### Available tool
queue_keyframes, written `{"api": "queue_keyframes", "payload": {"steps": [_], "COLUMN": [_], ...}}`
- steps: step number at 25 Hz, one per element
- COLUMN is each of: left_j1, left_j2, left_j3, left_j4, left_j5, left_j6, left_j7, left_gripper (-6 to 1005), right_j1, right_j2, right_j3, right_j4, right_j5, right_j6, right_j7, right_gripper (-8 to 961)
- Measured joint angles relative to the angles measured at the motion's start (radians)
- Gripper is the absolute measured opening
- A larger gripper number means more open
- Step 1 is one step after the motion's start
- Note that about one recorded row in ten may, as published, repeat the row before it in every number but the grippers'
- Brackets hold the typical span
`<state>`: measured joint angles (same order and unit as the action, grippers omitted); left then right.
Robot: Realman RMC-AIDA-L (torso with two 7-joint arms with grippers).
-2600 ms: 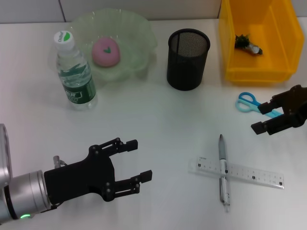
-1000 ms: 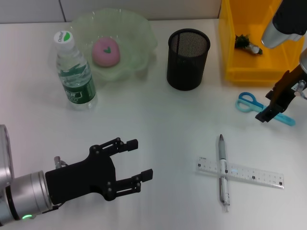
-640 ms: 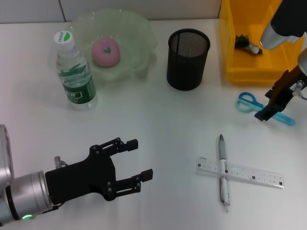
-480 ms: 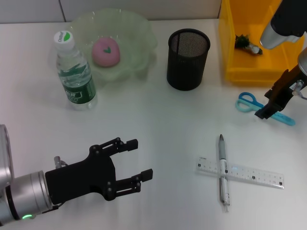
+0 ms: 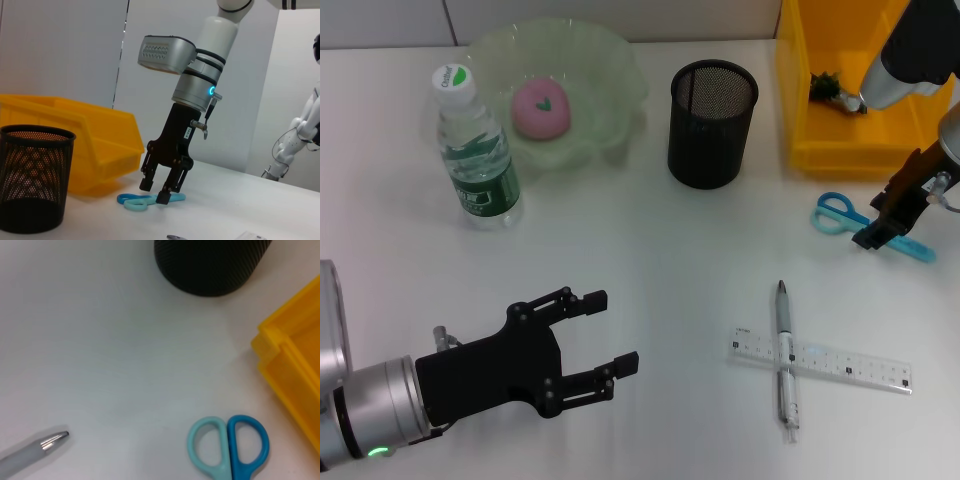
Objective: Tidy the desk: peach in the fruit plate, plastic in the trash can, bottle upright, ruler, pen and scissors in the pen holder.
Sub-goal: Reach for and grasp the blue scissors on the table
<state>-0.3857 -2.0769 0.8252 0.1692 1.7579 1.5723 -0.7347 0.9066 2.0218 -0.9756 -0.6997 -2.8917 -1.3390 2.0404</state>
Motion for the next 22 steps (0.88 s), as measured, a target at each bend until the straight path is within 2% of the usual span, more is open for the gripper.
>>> {"api": "queue_keyframes", "payload": {"steps": [22], "left_j1": [-0.004], "left_j2": [-0.002], "left_j3": [0.000], "left_j4": [-0.004], "left_j5": [-0.002], "left_j6": [0.004], "left_j7": [0.000], "left_gripper": [784], "right_j1": [-0.009], "right_j2": [0.003], "right_j3": [0.000], "right_j4": [0.015], "right_j5": [-0.002], "right_j6": [0.016], "right_j7": [-0.007], "right_gripper": [434]}}
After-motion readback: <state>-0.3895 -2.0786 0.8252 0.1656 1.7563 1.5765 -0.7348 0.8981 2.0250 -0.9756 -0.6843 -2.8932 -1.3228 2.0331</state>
